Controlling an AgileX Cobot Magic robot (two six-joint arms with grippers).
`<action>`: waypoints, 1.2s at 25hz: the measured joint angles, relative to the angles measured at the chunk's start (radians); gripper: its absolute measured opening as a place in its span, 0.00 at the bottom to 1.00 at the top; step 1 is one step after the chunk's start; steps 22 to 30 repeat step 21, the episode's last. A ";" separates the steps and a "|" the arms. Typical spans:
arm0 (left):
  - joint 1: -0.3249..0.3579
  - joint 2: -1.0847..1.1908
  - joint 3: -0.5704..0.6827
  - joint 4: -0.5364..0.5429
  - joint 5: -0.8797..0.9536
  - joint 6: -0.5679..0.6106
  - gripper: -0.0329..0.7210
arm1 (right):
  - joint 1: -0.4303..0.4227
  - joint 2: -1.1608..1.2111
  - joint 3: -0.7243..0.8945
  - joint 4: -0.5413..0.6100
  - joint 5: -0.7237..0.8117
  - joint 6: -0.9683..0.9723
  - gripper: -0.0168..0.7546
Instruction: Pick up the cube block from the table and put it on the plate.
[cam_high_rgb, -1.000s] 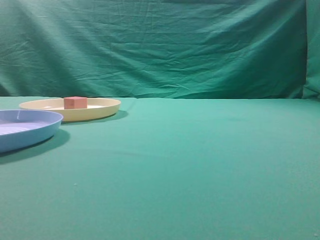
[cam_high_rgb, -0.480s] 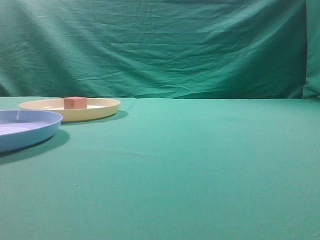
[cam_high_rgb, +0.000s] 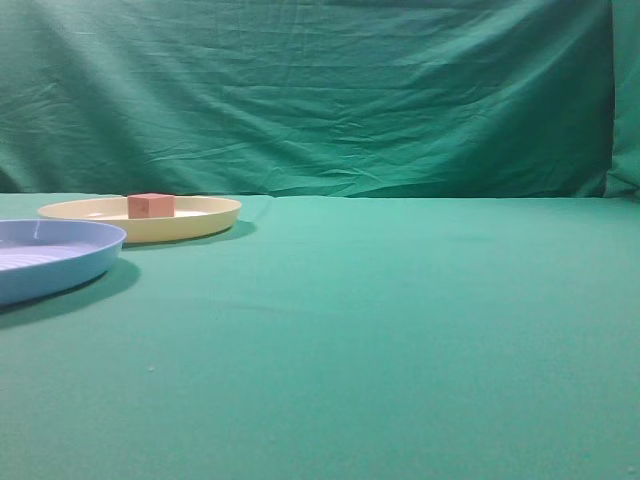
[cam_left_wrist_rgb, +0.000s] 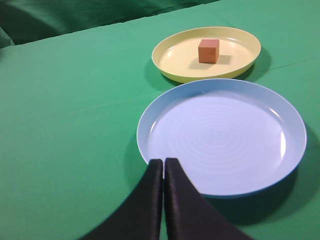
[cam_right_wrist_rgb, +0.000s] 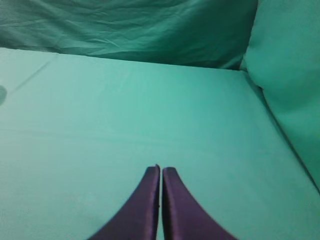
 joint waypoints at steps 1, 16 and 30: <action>0.000 0.000 0.000 0.000 0.000 0.000 0.04 | -0.009 -0.024 0.032 0.000 -0.004 0.000 0.02; 0.000 0.000 0.000 0.000 0.000 0.000 0.04 | -0.018 -0.086 0.149 0.000 -0.001 0.040 0.02; 0.000 0.000 0.000 0.000 0.000 0.000 0.04 | -0.018 -0.086 0.149 0.000 -0.001 0.038 0.02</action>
